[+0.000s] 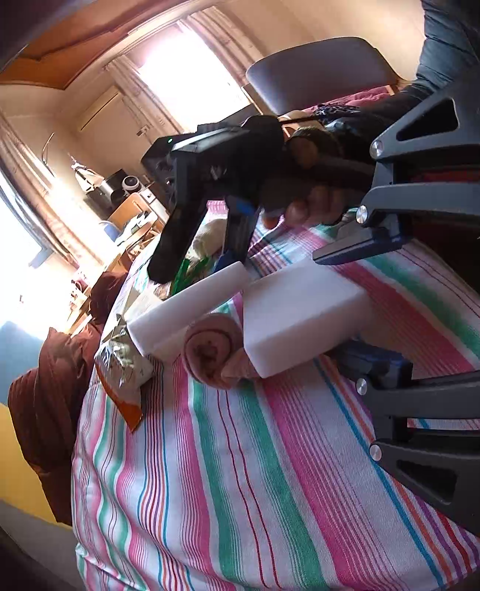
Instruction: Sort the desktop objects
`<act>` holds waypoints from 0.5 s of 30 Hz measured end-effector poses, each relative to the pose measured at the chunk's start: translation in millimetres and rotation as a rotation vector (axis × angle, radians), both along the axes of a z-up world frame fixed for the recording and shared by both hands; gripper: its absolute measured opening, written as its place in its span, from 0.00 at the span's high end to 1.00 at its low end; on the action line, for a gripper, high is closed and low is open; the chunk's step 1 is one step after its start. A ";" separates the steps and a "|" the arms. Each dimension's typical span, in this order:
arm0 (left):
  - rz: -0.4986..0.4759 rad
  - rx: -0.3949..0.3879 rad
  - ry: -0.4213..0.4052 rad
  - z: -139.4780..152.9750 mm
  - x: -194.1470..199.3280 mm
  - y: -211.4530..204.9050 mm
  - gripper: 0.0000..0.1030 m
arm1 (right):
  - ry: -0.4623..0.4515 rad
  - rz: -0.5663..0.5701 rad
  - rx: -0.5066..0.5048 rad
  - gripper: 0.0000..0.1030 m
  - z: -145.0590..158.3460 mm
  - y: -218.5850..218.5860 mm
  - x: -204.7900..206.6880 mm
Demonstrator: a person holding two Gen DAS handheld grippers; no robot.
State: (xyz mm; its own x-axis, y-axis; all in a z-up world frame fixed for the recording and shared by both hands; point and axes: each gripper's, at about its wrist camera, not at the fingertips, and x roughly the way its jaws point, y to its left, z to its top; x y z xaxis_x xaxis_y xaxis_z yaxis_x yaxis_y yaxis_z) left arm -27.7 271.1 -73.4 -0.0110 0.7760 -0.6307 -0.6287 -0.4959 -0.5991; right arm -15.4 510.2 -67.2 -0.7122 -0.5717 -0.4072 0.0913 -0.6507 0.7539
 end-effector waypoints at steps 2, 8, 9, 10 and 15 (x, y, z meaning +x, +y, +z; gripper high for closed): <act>0.038 -0.029 0.026 1.4 -4.2 -5.7 0.68 | 0.015 0.046 -0.081 0.00 -1.0 -6.1 5.0; 0.131 -0.072 0.092 15.7 -10.7 -26.8 0.69 | 0.045 0.092 -0.179 0.00 -3.2 -33.0 21.9; 0.137 -0.078 0.111 19.1 -9.6 -30.2 0.69 | 0.049 0.098 -0.191 0.00 -2.8 -37.5 25.5; 0.144 -0.084 0.129 22.5 -8.6 -33.6 0.69 | 0.052 0.102 -0.193 0.00 -1.6 -42.0 29.9; 0.075 -0.157 0.187 20.1 14.5 -41.2 0.69 | 0.034 0.087 -0.126 0.00 3.0 -57.1 55.0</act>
State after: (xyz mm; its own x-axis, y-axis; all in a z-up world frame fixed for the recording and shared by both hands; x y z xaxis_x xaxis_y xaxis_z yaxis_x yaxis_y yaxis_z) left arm -13.2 229.9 -53.3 -0.1924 0.6615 -0.7249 -0.6791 -0.6230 -0.3883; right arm 39.6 453.1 -64.3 -0.6695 -0.6773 -0.3051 0.1700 -0.5395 0.8246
